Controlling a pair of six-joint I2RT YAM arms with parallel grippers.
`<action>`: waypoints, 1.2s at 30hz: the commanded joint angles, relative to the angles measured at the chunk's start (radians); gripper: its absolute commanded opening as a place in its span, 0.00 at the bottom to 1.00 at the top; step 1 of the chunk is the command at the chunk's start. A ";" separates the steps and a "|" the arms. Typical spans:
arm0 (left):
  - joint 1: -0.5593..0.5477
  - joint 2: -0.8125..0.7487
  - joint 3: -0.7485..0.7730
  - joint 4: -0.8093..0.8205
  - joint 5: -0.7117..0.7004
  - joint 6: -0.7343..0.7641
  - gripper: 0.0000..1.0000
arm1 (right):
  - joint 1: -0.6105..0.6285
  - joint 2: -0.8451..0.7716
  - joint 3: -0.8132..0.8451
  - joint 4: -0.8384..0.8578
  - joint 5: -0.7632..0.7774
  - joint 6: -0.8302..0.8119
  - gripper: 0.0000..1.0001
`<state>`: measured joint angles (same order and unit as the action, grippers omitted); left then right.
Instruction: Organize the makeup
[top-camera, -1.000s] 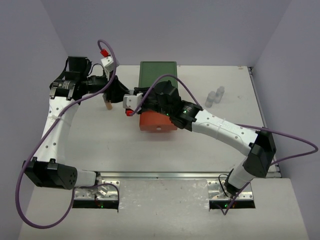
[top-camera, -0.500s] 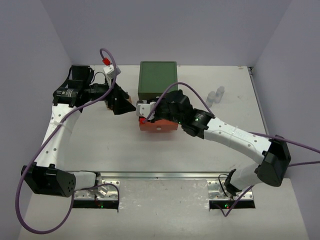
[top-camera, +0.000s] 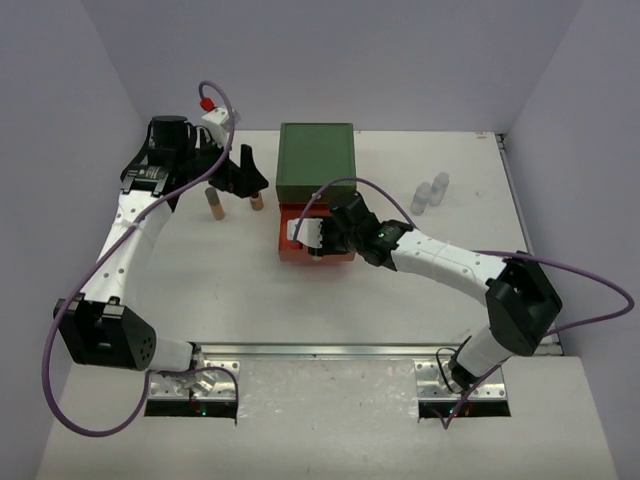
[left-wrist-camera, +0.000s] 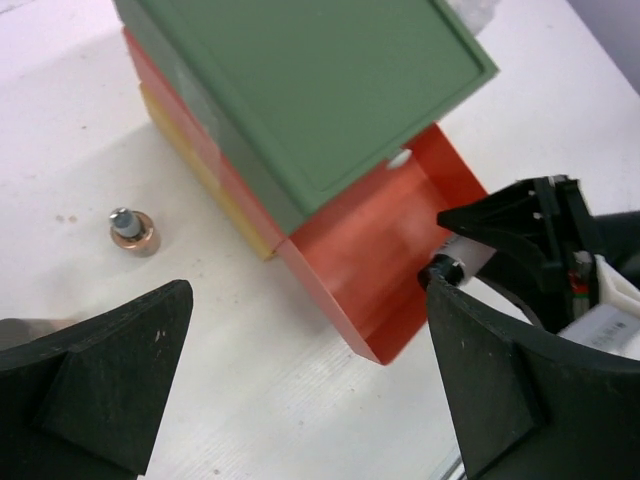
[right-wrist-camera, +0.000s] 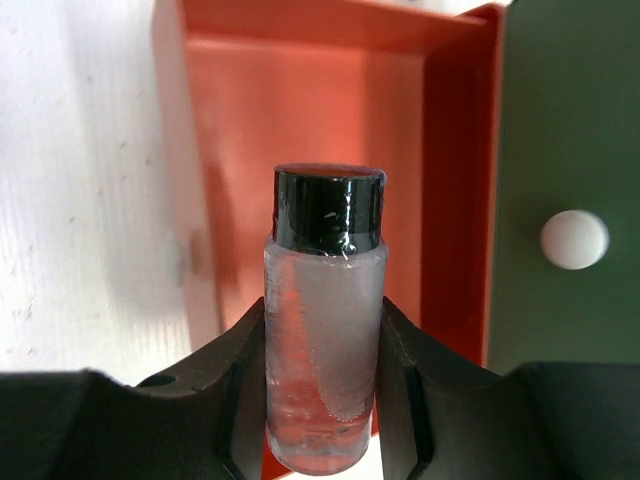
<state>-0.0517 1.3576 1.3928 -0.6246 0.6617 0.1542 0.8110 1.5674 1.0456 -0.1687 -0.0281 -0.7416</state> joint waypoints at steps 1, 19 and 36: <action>-0.004 0.053 0.072 0.059 -0.113 -0.033 1.00 | -0.004 0.009 0.086 0.063 -0.030 0.036 0.44; -0.032 0.336 0.304 0.185 -0.173 -0.083 1.00 | -0.101 -0.231 0.204 0.069 0.082 0.523 0.77; -0.117 0.481 0.412 0.132 -0.241 -0.041 1.00 | -0.649 0.173 0.413 -0.256 0.413 1.214 0.86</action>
<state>-0.1586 1.8331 1.7562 -0.5087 0.4600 0.0999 0.1929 1.6113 1.3125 -0.3569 0.3383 0.3434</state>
